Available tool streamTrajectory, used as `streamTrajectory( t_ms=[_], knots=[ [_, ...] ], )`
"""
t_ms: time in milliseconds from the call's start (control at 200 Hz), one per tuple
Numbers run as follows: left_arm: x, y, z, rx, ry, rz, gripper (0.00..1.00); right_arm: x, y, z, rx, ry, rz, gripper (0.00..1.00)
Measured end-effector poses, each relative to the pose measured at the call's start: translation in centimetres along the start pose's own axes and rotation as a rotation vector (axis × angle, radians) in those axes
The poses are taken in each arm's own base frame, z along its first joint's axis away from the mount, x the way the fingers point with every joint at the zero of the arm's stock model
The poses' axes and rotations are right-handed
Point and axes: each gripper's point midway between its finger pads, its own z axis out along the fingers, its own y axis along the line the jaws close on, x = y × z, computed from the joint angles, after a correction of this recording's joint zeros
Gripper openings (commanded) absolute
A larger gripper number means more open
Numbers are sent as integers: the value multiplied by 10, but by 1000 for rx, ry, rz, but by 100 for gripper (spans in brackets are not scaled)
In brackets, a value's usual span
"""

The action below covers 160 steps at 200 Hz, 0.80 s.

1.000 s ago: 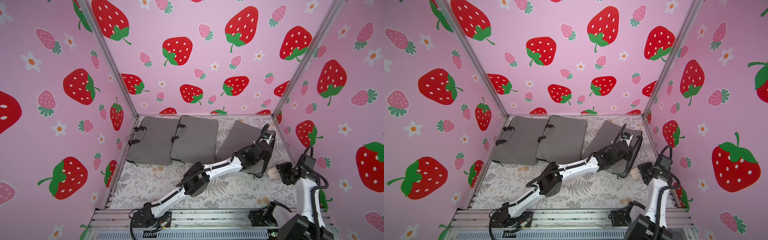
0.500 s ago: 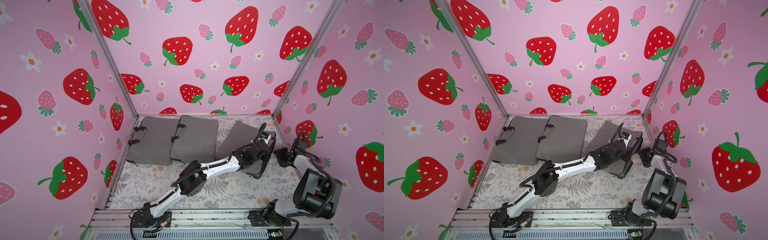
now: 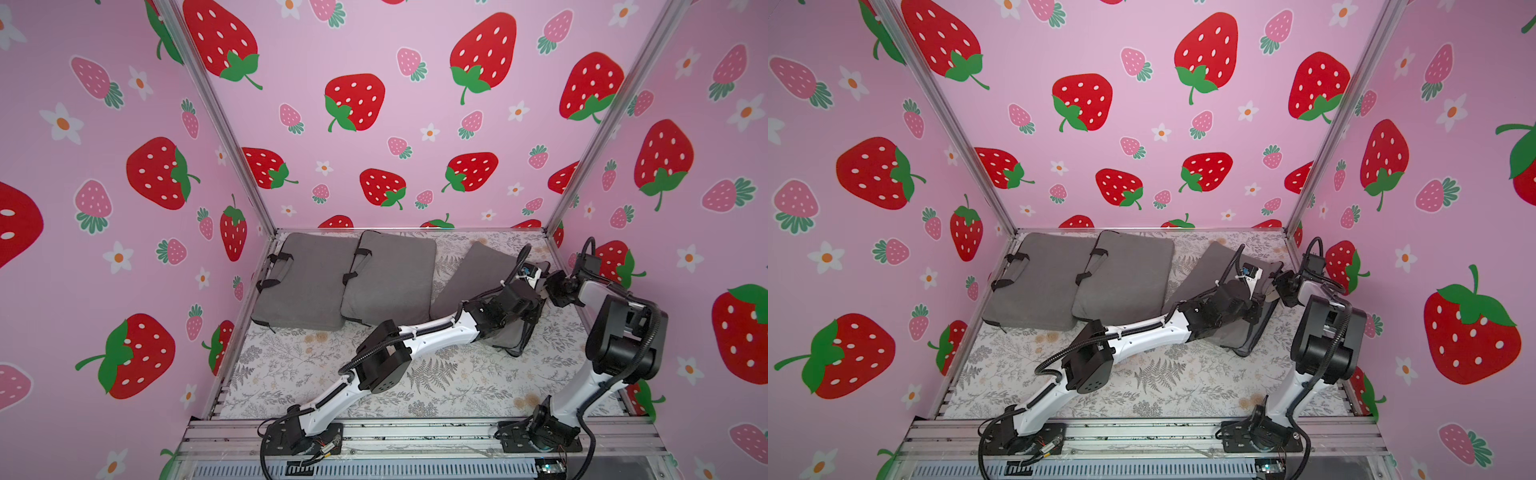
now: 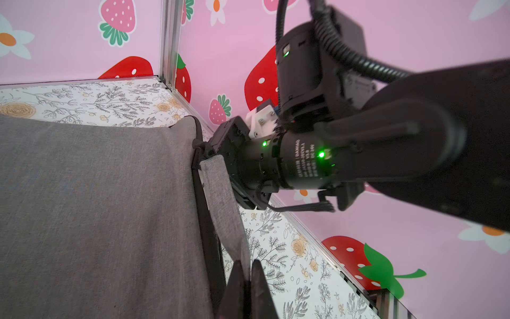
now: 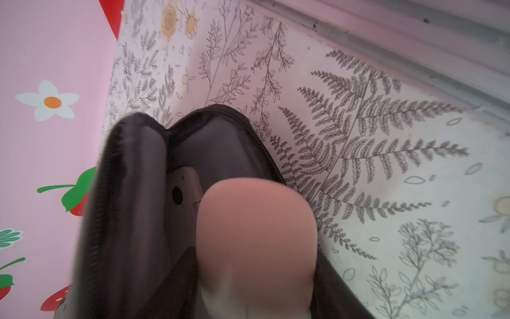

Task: Put the mouse into the laptop bag
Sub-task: Close the zippered laptop bag at the center of the board.

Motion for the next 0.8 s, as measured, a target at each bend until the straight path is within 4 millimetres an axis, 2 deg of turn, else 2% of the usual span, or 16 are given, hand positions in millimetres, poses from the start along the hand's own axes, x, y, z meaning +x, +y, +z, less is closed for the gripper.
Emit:
streamTrajectory(
  t_ms=[140, 190, 260, 365, 800],
  knots=[
    [-5, -1, -3, 3, -9, -3, 0, 10, 10, 6, -19, 24, -39, 51],
    [-6, -1, -4, 4, -13, -3, 0, 14, 18, 7, -33, 29, -65, 62],
    [-5, 0, -5, 3, -12, -3, 0, 19, 29, 7, -49, 33, -103, 68],
    [-5, 0, -5, 2, -12, -4, 0, 24, 37, 8, -51, 33, -139, 68],
    [-5, 1, -7, 8, -23, -14, 0, 24, 25, 2, 16, 21, -175, 68]
  ],
)
